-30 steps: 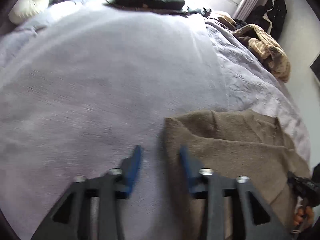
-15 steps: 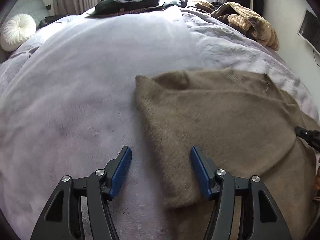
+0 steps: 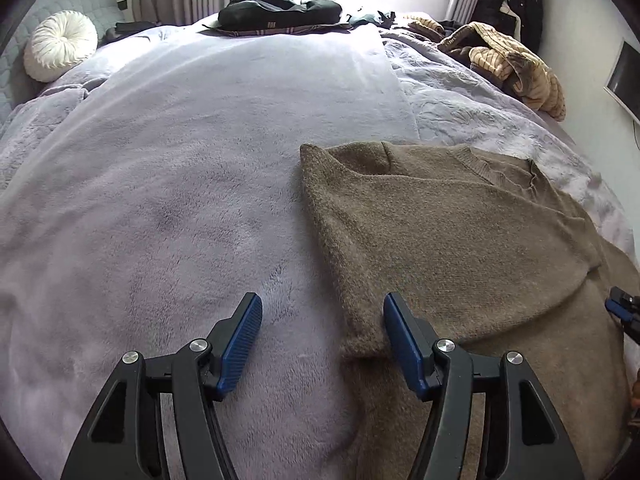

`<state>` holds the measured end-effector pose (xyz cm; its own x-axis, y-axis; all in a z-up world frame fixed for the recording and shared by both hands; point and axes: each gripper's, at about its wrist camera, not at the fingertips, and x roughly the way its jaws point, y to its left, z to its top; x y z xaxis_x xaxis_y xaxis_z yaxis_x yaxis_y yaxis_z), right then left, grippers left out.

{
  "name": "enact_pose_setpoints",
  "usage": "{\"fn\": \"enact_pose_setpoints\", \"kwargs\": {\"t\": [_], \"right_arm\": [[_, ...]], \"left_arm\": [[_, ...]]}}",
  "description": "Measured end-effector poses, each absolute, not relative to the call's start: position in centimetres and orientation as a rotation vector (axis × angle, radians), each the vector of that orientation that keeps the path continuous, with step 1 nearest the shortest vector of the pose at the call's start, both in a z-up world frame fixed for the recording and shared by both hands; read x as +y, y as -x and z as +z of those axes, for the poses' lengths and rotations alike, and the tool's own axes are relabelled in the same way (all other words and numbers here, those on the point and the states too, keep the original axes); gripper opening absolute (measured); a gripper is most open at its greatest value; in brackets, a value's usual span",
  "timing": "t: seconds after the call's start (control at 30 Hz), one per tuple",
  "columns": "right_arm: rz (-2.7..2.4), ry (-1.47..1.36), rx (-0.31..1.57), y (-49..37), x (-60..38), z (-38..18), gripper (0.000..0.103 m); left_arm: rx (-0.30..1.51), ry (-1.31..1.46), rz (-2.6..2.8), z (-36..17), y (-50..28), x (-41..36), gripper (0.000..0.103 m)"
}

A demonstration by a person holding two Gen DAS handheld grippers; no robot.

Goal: Fold small clothes
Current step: 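Move the right gripper to the sweater's unfolded side edge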

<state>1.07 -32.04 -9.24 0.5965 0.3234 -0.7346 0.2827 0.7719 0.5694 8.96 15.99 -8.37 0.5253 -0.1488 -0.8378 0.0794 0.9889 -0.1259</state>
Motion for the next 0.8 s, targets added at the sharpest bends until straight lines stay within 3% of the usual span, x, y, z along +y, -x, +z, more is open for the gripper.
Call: {"fn": "enact_pose_setpoints", "kwargs": {"t": [0.53,0.6,0.63,0.7,0.8], "right_arm": [[-0.001,-0.814,0.921,6.8,-35.6,-8.0,0.037],[-0.019,-0.823,0.909,8.0,-36.5,-7.7,0.054],[-0.026,-0.826,0.902,8.5,-36.9,-7.6,0.056],[-0.037,-0.833,0.887,9.7,-37.9,-7.3,0.056],[-0.056,-0.847,0.865,11.0,-39.2,-6.8,0.056]], "left_arm": [[0.999,0.017,-0.181,-4.2,-3.0,11.5,0.065],[1.005,0.019,-0.198,-4.0,-2.5,10.5,0.065],[1.012,0.019,-0.210,-4.0,-2.1,9.7,0.065],[1.010,0.012,-0.214,-3.9,-1.5,8.7,0.100],[0.972,-0.001,-0.216,-3.5,-0.2,7.0,0.102]]}}
